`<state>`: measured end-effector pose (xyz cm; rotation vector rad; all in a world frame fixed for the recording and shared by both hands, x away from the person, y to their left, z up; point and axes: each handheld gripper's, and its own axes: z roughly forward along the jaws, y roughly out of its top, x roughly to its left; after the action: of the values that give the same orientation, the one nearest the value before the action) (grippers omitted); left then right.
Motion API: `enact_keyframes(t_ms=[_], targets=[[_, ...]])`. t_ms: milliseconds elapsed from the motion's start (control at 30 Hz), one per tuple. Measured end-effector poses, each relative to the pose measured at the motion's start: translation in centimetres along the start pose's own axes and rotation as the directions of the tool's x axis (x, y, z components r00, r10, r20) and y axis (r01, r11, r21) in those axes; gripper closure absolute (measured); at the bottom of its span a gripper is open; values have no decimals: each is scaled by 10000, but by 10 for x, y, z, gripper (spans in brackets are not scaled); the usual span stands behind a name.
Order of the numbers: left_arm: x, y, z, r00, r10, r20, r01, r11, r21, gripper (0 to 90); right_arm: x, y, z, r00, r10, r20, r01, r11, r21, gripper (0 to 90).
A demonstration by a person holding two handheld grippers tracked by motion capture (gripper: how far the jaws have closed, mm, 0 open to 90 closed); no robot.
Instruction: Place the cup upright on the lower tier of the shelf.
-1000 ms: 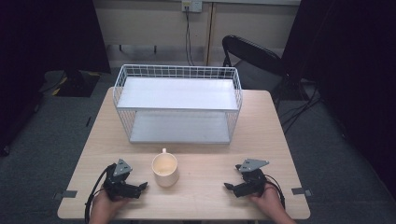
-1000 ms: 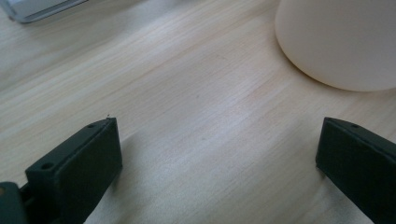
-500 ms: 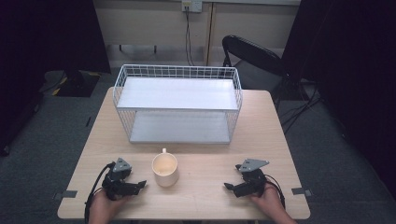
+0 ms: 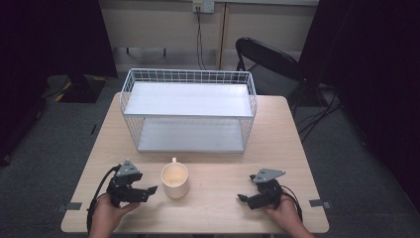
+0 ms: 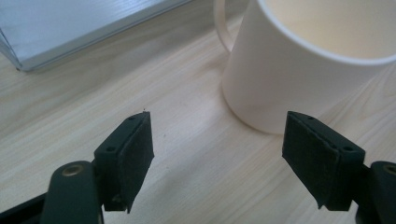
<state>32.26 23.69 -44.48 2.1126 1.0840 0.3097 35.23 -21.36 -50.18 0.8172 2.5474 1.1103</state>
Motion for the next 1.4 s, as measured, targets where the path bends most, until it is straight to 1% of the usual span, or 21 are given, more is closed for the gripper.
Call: enact_keyframes(t_ms=[100, 133, 200, 233, 333, 367, 467, 500, 633, 700, 767, 933, 967, 1033, 1133, 1167, 1200, 1267, 1300, 1333, 1400], targets=[[-3, 5, -1, 10000, -61, 55, 61, 10000, 9, 249, 0, 0, 0, 10000, -5, 0, 5, 10000, 1, 126], [-4, 8, -2, 10000, 35, 69, -34, 10000, -81, 249, 0, 0, 0, 10000, -8, 0, 8, 10000, -1, 127], [-5, 12, -5, 9999, -47, 163, 51, 9997, -252, 251, 0, 0, 0, 10000, -1, -1, 1, 10000, 0, 126], [-6, 14, -6, 9999, -20, 145, 24, 9995, -313, 251, 0, 0, 0, 10000, -7, 1, 7, 10000, 0, 126], [-8, 21, -9, 9998, -24, 190, 31, 9993, -364, 248, 0, 0, 0, 10000, -7, 0, 7, 10000, 0, 126], [-9, 22, -9, 9996, 24, 296, -12, 9993, -385, 249, 0, 0, 0, 10000, 0, 0, 0, 10000, 2, 126], [-12, 29, -12, 9994, 59, 326, -43, 9989, -465, 250, 0, 0, 0, 10000, 2, 0, -2, 10000, 2, 126], [-13, 32, -14, 9991, 148, 385, -132, 9990, -423, 252, 0, 0, 0, 10000, -5, 1, 5, 10000, 0, 126], [-15, 42, -16, 9990, 336, 304, -321, 9983, -481, 254, 0, 0, 0, 10000, -1, 0, 1, 10000, 1, 126], [-16, 46, -16, 9990, 296, 348, -278, 9983, -502, 254, 0, 0, 0, 10000, -6, 1, 6, 10000, 1, 126], [-16, 50, -15, 9992, 307, 267, -294, 9984, -478, 257, 0, 0, 0, 10000, 2, 0, -2, 10000, 3, 126], [-17, 56, -11, 9992, 317, 255, -305, 9984, -475, 263, 0, 0, 0, 10000, -1, -1, 1, 10000, 0, 126], [-17, 57, -9, 9991, 377, 208, -367, 9982, -471, 263, 0, 0, 0, 10000, 1, 0, -1, 10000, 2, 126], [-19, 59, -5, 9992, 266, 305, -253, 9988, -413, 263, 0, 0, 0, 10000, -5, 2, 5, 10000, 0, 126], [-19, 61, 1, 9989, 398, 243, -393, 9990, -221, 277, 0, 0, 0, 10000, -6, 1, 6, 10000, 1, 126], [-20, 61, 4, 9993, 250, 270, -244, 9994, -225, 284, 0, 0, 0, 10000, -7, 1, 7, 10000, 0, 126], [-20, 61, 7, 9996, 198, 218, -194, 9996, -201, 310, 0, 0, 0, 10000, 0, 0, 0, 10000, 1, 126], [-19, 62, 13, 9997, 181, 178, -178, 9997, -147, 319, 0, 0, 0, 10000, 0, -1, 0, 10000, 2, 126], [-19, 62, 13, 9997, 181, 178, -178, 9997, -147, 334, 0, 0, 0, 10000, -6, 0, 6, 10000, 0, 126], [-19, 62, 15, 9994, 113, 327, -109, 9999, -117, 347, 0, 0, 0, 10000, -5, 2, 5, 10000, 2, 126], [-19, 62, 18, 9996, 166, 215, -164, 9998, -100, 349, 0, 0, 0, 10000, -6, 1, 6, 10000, 1, 126]])
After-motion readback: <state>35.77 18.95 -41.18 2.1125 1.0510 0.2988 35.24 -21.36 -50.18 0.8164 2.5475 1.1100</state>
